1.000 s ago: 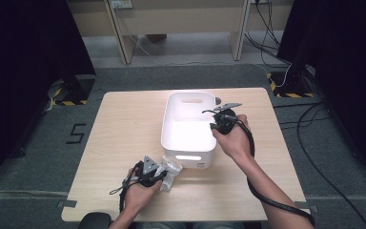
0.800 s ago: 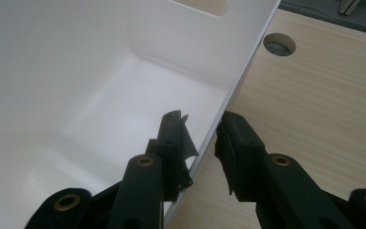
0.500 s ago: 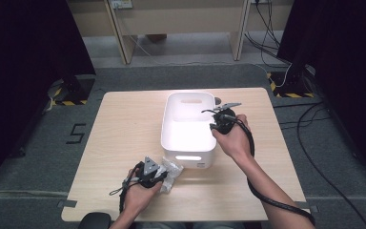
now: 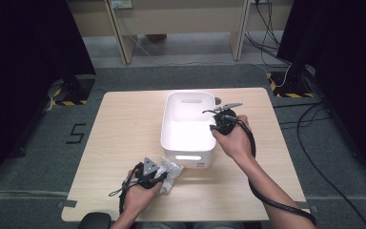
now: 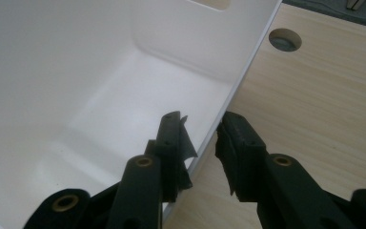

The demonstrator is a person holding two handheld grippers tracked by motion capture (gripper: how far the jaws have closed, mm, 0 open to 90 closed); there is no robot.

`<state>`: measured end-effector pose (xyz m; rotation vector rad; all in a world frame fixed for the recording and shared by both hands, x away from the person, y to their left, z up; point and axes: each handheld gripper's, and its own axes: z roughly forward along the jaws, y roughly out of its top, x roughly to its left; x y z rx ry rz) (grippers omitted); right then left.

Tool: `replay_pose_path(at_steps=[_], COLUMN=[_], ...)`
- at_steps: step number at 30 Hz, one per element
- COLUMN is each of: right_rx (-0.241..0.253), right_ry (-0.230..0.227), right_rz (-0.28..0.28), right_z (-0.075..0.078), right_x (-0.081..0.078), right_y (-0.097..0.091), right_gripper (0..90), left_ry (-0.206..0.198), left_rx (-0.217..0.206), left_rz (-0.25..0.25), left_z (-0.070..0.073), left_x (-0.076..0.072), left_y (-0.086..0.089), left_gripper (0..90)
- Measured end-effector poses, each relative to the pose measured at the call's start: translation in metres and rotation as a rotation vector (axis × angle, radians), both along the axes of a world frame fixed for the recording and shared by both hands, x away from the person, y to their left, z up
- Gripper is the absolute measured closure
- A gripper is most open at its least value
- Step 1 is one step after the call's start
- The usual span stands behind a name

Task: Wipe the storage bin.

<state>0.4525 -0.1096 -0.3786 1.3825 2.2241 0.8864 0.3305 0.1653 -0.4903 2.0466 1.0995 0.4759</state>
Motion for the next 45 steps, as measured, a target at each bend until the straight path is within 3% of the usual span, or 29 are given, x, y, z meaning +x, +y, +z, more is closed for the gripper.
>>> replay_pose_path(at_steps=[10, 21, 45], right_rx=[-0.002, -0.006, -0.017], right_ry=[0.001, 0.007, 0.004], right_rz=[-0.005, -0.006, -0.011], right_z=[0.0, -0.001, -0.002], right_x=[-0.001, -0.001, -0.002], right_y=[0.001, 0.002, 0.004], right_gripper=[70.4, 69.9, 70.6], left_ry=[-0.005, -0.02, -0.103], left_rx=[0.003, -0.006, -0.099], left_rz=[-0.047, -0.053, -0.037], left_z=[0.006, 0.011, 0.046], left_x=[-0.004, -0.003, -0.013], left_y=[-0.011, -0.016, -0.015], left_gripper=[74.4, 74.5, 74.6])
